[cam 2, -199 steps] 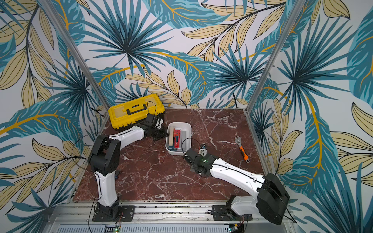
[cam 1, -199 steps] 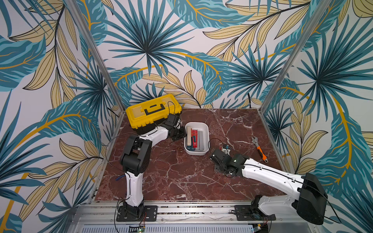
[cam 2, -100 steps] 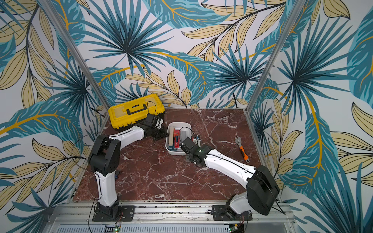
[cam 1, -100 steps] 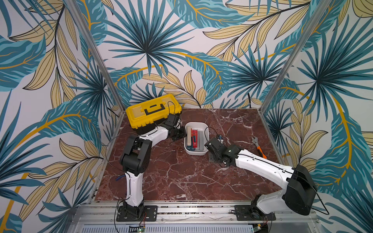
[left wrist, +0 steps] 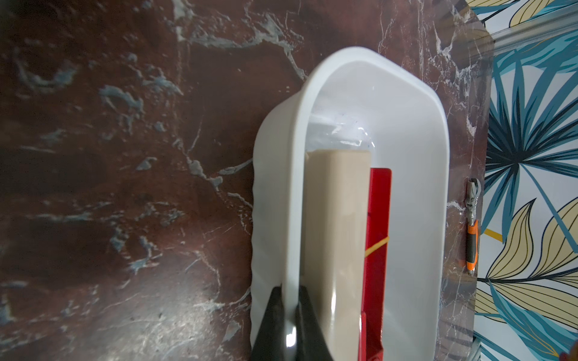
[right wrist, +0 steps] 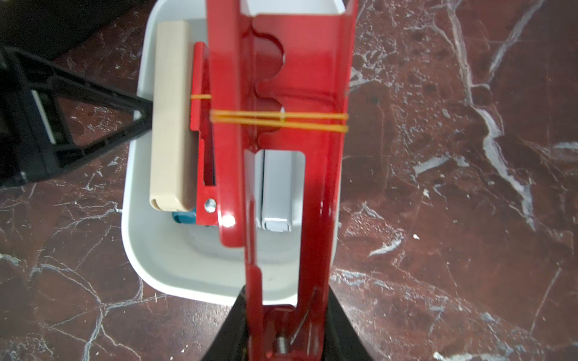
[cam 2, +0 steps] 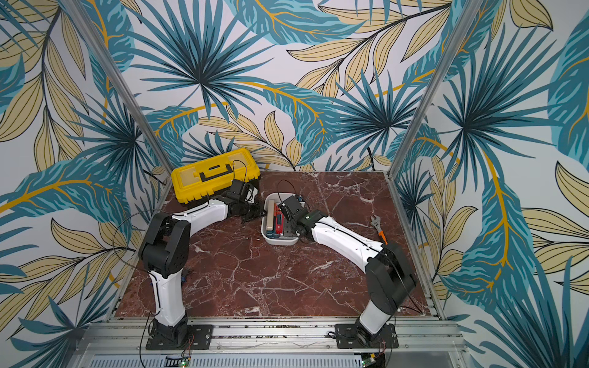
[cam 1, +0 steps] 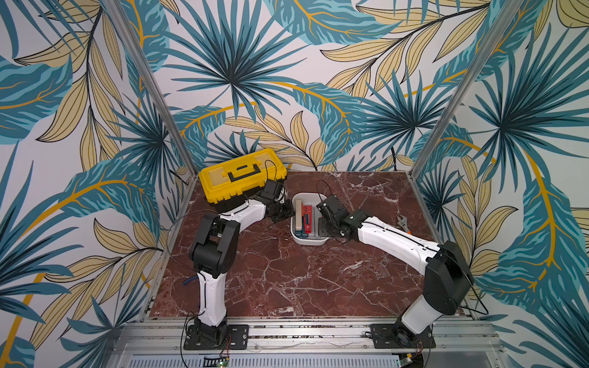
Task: Put the pruning pliers into the storage box
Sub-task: Place the pruning pliers in the storage box.
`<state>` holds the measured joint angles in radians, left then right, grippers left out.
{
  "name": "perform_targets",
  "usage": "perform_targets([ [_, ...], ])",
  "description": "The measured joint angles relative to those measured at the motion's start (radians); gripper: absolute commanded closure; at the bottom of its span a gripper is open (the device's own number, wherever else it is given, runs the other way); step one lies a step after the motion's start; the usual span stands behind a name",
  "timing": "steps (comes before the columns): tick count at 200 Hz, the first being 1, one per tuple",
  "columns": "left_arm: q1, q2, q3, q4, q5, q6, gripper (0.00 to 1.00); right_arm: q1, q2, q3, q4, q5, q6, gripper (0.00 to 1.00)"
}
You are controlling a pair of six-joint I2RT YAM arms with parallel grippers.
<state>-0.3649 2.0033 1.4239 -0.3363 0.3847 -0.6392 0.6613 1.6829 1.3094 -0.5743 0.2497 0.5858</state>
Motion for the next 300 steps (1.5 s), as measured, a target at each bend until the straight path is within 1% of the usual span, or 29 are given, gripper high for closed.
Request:
perform_targets([
  [69, 0.000, 0.000, 0.000, -0.008, -0.002, 0.000, 1.00, -0.058, 0.164, 0.210, 0.001, -0.058, -0.093, 0.73],
  [94, 0.000, 0.000, 0.000, -0.011, -0.002, 0.000, 1.00, -0.067, 0.219, 0.257, 0.002, -0.077, -0.107, 0.73],
  [130, 0.000, 0.000, 0.000, -0.012, -0.002, 0.000, 1.00, -0.071, 0.251, 0.256, 0.000, -0.087, -0.108, 0.73],
  [228, 0.000, 0.000, 0.002, -0.013, -0.002, 0.000, 1.00, -0.071, 0.284, 0.237, 0.021, -0.107, -0.098, 0.73],
  [268, 0.000, 0.000, 0.002, -0.013, -0.002, 0.000, 1.00, -0.071, 0.285, 0.192, 0.048, -0.113, -0.077, 0.73],
  [300, 0.000, 0.000, 0.002, -0.013, -0.002, 0.000, 1.00, -0.071, 0.285, 0.172, 0.051, -0.120, -0.068, 0.75],
])
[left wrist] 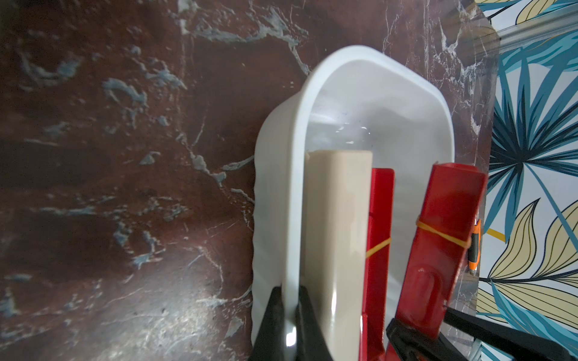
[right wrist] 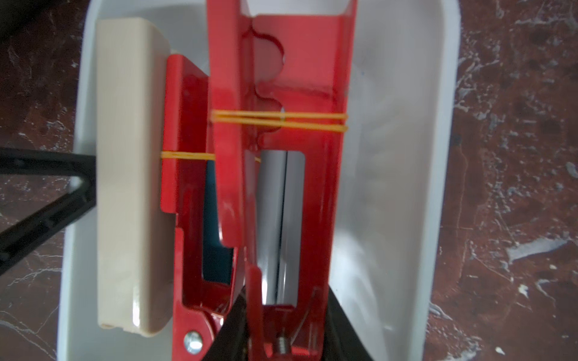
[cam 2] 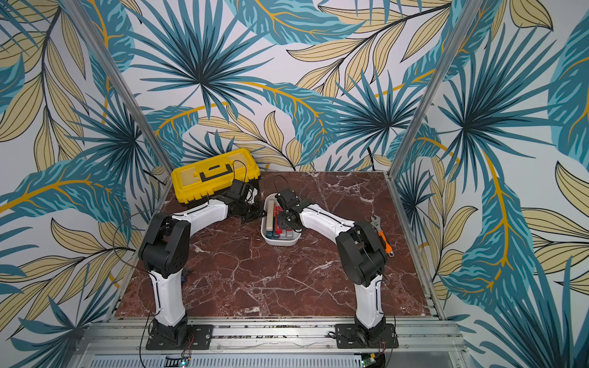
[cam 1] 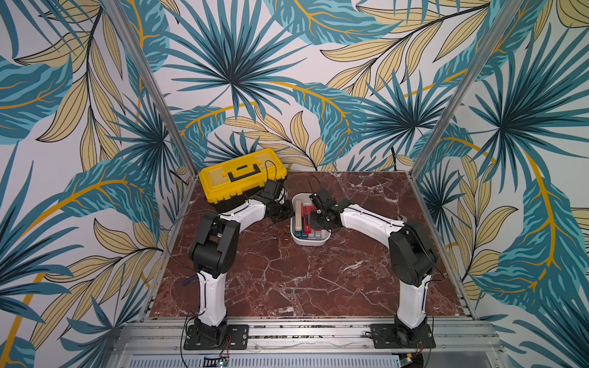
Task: Put the pruning pliers into the storage box
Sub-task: Place the pruning pliers in the storage box.
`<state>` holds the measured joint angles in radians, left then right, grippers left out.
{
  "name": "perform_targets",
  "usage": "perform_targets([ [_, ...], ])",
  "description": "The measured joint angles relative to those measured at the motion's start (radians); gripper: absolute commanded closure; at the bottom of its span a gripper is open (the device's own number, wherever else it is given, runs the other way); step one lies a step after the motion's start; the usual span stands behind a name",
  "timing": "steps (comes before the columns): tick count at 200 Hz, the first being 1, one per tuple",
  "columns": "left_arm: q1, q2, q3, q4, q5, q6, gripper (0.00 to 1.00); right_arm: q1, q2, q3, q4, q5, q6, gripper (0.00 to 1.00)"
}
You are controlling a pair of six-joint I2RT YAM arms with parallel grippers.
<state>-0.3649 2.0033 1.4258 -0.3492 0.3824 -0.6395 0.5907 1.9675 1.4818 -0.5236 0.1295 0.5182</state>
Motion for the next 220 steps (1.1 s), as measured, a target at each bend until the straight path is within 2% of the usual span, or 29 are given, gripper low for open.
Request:
perform_targets([
  [220, 0.000, 0.000, 0.000, 0.000, 0.000, 0.000, 1.00, 0.014, 0.000, -0.050, 0.048, -0.008, 0.027, 0.75],
])
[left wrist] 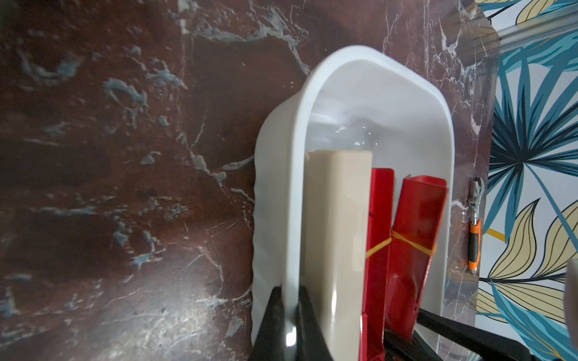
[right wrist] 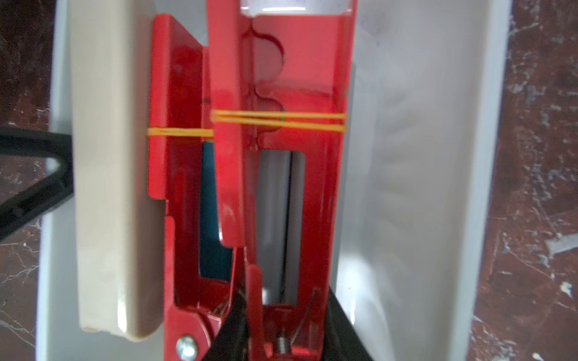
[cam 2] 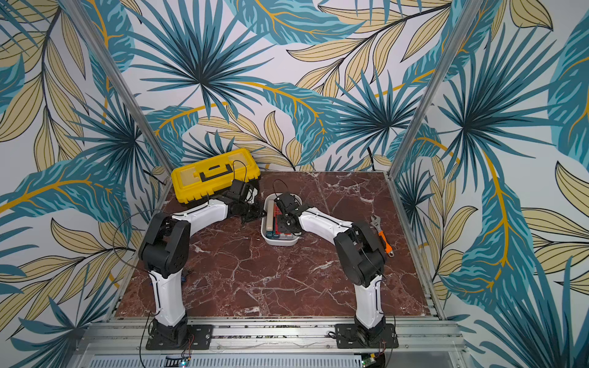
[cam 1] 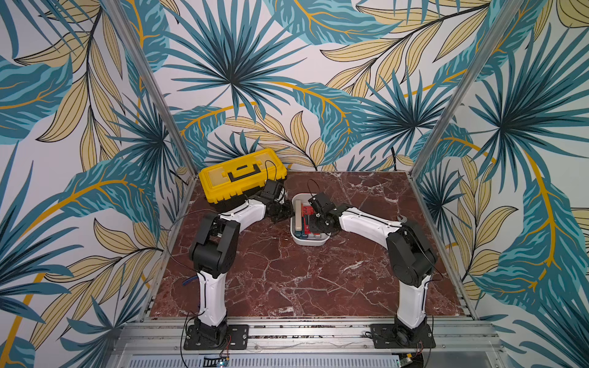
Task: Put the pruning pliers into the storage box
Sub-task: Place the pruning pliers in the storage box.
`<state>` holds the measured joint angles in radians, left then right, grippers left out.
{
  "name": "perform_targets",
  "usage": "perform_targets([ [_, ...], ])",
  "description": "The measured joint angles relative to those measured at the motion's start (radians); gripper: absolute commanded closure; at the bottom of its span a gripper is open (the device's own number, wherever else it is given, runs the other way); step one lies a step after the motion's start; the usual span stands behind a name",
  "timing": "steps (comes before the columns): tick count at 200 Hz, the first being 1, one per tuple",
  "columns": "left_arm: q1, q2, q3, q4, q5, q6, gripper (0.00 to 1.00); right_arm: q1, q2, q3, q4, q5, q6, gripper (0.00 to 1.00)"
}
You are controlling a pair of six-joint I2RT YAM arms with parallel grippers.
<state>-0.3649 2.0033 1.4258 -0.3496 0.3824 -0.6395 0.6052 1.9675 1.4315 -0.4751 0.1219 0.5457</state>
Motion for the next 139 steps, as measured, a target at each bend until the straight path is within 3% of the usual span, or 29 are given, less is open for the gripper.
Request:
perform_targets([
  [41, 0.000, 0.000, 0.000, 0.000, 0.000, 0.000, 1.00, 0.000, 0.000, 0.000, 0.000, 0.000, 0.000, 0.74],
  [139, 0.000, 0.000, 0.000, 0.000, 0.000, 0.000, 1.00, 0.000, 0.000, 0.000, 0.000, 0.014, -0.008, 0.60],
])
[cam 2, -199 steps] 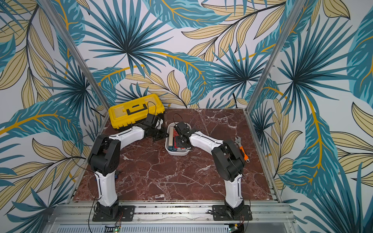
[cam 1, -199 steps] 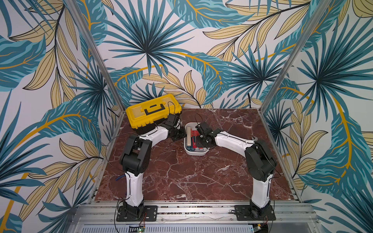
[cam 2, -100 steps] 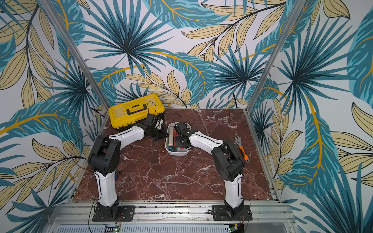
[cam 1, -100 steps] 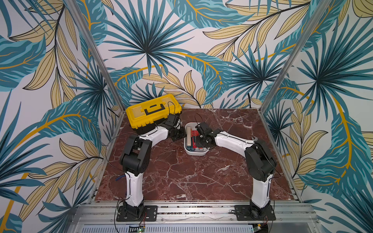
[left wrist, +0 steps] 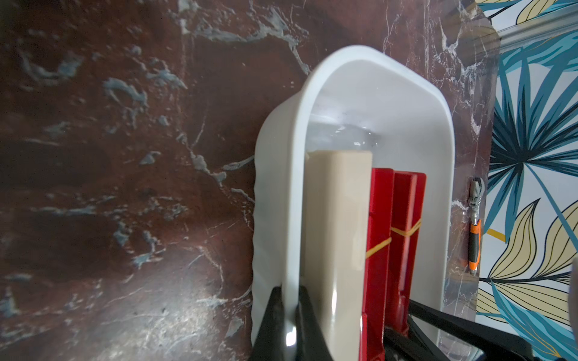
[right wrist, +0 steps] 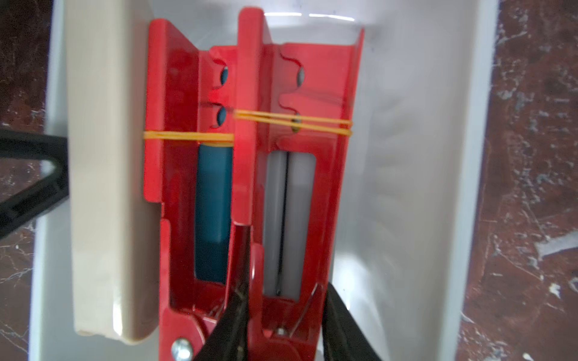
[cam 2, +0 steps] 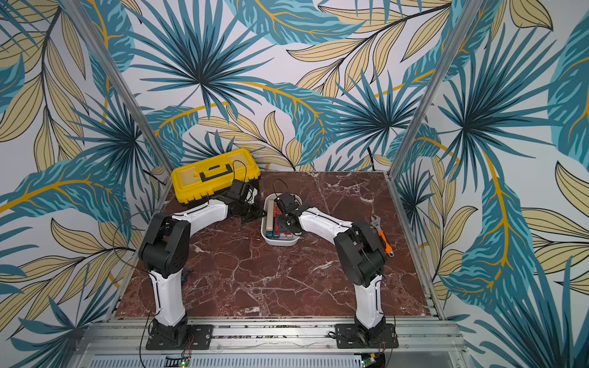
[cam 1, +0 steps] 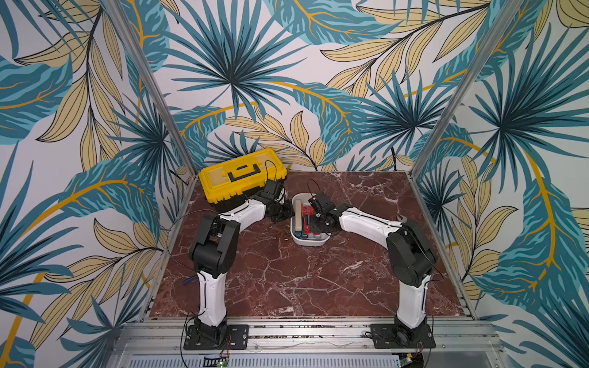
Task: Put the pruning pliers into the storage box
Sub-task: Place the pruning pliers in the storage box.
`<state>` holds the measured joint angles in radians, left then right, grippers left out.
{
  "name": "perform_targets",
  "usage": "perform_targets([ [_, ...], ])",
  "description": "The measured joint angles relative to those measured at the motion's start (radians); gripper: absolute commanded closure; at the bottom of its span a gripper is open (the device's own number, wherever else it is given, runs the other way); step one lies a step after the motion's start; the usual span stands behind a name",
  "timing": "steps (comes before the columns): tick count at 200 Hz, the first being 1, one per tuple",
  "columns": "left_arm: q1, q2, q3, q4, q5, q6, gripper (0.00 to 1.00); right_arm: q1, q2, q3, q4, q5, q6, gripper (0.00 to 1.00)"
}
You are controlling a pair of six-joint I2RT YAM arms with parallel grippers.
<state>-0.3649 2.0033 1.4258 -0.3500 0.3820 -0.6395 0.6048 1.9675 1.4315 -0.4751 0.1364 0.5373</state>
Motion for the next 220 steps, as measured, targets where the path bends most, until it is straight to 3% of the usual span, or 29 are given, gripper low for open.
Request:
perform_targets([
  [130, 0.000, 0.000, 0.003, -0.007, 0.000, 0.000, 1.00, 0.000, -0.097, 0.000, 0.000, 0.020, -0.030, 0.56],
  [152, 0.000, 0.000, 0.004, -0.008, -0.001, 0.002, 0.87, 0.000, -0.135, 0.000, 0.000, 0.020, -0.034, 0.56],
  [220, 0.000, 0.000, 0.035, -0.013, 0.000, 0.000, 0.76, 0.000, -0.206, -0.009, -0.001, 0.024, -0.061, 0.56],
])
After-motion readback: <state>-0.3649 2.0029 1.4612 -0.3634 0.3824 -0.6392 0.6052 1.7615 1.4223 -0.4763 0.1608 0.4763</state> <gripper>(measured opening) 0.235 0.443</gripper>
